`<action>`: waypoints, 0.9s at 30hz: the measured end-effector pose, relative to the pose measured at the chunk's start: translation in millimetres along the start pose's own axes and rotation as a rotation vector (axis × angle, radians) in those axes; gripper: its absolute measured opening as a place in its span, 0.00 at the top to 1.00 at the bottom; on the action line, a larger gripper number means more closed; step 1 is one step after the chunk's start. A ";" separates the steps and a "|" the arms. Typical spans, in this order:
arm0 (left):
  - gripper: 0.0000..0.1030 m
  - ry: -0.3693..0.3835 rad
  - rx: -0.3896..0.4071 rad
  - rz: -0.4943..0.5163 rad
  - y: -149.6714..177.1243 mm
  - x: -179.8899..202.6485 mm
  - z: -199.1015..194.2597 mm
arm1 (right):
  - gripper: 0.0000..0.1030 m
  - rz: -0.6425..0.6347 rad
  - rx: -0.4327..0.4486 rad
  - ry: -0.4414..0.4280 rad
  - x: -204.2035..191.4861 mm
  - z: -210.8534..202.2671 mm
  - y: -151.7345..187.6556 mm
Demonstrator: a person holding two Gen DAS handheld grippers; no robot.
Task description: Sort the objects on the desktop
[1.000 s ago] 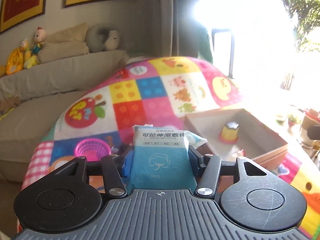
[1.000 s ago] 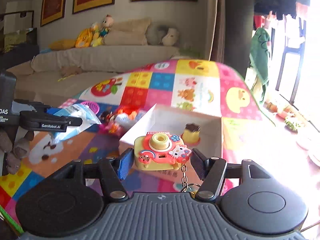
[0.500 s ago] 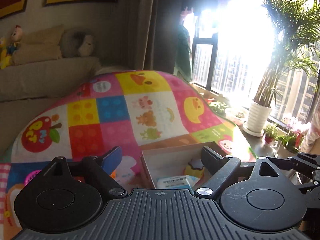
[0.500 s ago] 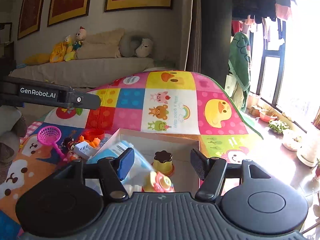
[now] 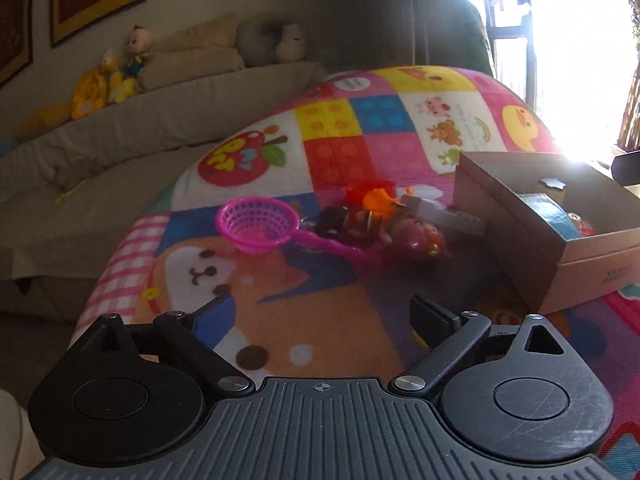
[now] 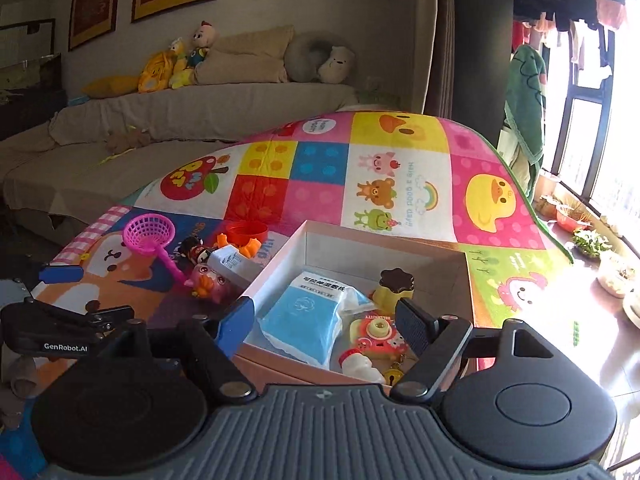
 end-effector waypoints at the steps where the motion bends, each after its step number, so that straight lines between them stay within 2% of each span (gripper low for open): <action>1: 0.06 -0.010 -0.002 -0.037 3.5 -8.6 0.8 | 0.23 0.000 -0.015 -0.029 -8.1 5.6 -7.1; 5: 0.06 0.017 -0.022 -0.183 14.6 -33.6 5.5 | 0.23 0.000 -0.087 -0.141 -48.5 36.8 -37.7; 8: 0.03 0.045 0.009 -0.237 16.4 -42.0 0.8 | 0.23 -0.040 -0.146 -0.162 -79.9 71.6 -50.1; 13: 0.02 0.075 0.038 -0.260 17.1 -42.8 -4.8 | 0.23 -0.097 -0.260 -0.143 -114.9 136.2 -51.5; 18: 0.01 0.127 0.000 -0.252 19.0 -37.4 -5.4 | 0.23 -0.282 -0.321 -0.039 -137.7 179.3 -31.3; 21: 0.01 0.196 -0.052 -0.228 23.7 -28.8 -5.0 | 0.33 -0.304 -0.350 -0.004 -137.7 186.0 -25.2; 23: 0.00 0.215 -0.054 -0.186 25.7 -19.6 -7.7 | 0.39 -0.322 -0.340 0.002 -137.9 182.7 -25.2; 25: 0.00 0.227 -0.045 -0.141 27.0 -10.7 -11.8 | 0.53 -0.346 -0.334 0.013 -140.1 173.6 -26.3; 27: 0.00 0.248 -0.043 -0.094 29.3 -1.5 -15.4 | 0.58 -0.347 -0.359 -0.032 -143.9 157.7 -27.4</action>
Point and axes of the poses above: each gripper's, at about its wrist camera, not at the fingertips, and z roughly the way its jaws point, x to its right, y to its underside, the point moved 4 cm from there along z, roughly the way its jaws point, and after that the axes turned 8 degrees about y, right-handed, at the moved point
